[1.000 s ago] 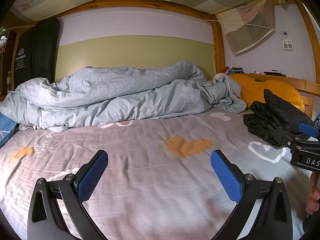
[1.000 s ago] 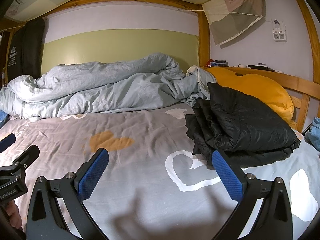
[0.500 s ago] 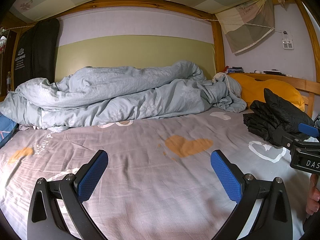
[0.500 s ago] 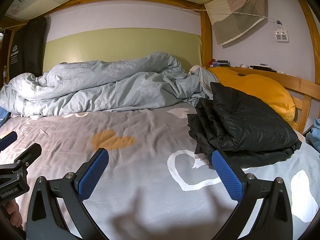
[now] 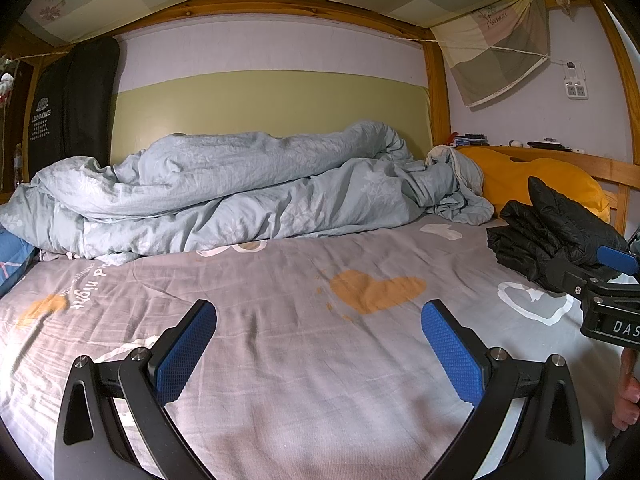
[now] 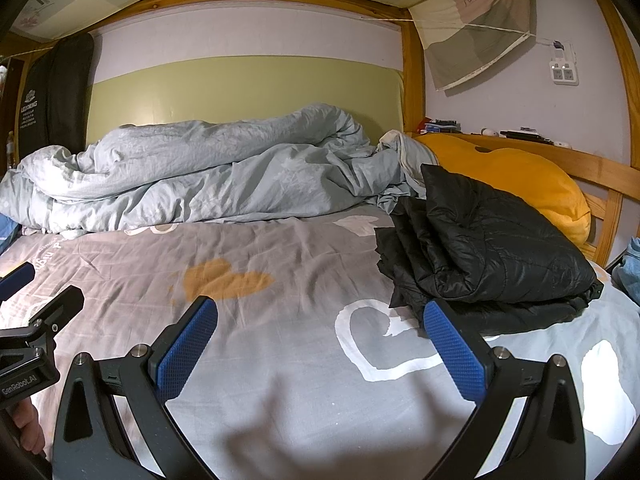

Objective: Fold large clothes

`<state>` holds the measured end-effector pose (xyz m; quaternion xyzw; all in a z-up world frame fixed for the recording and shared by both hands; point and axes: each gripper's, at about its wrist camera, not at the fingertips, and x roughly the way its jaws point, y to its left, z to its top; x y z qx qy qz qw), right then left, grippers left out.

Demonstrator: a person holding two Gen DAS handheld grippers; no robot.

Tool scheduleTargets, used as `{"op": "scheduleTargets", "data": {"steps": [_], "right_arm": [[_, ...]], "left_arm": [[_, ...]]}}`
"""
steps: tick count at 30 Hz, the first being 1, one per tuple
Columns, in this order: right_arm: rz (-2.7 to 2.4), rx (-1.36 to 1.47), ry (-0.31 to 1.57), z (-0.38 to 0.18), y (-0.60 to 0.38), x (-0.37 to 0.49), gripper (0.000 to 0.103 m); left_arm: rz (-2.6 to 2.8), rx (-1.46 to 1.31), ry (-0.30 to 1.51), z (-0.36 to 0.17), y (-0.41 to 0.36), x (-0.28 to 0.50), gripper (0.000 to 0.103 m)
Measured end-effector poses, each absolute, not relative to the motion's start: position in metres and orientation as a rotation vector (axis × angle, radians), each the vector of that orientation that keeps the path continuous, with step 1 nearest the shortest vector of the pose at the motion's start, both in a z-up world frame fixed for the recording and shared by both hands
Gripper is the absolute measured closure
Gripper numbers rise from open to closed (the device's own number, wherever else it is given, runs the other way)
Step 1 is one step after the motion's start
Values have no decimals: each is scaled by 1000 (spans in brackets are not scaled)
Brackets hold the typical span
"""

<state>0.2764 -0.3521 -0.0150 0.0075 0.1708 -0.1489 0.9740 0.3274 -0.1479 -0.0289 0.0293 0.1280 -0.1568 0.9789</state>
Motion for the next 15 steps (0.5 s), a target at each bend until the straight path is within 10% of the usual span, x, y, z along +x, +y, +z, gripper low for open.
{"op": "scheduleTargets", "data": {"steps": [15], "right_arm": [[-296, 17, 350, -15, -352, 276, 0]], "left_arm": [[-317, 56, 259, -29, -147, 327, 0]]}}
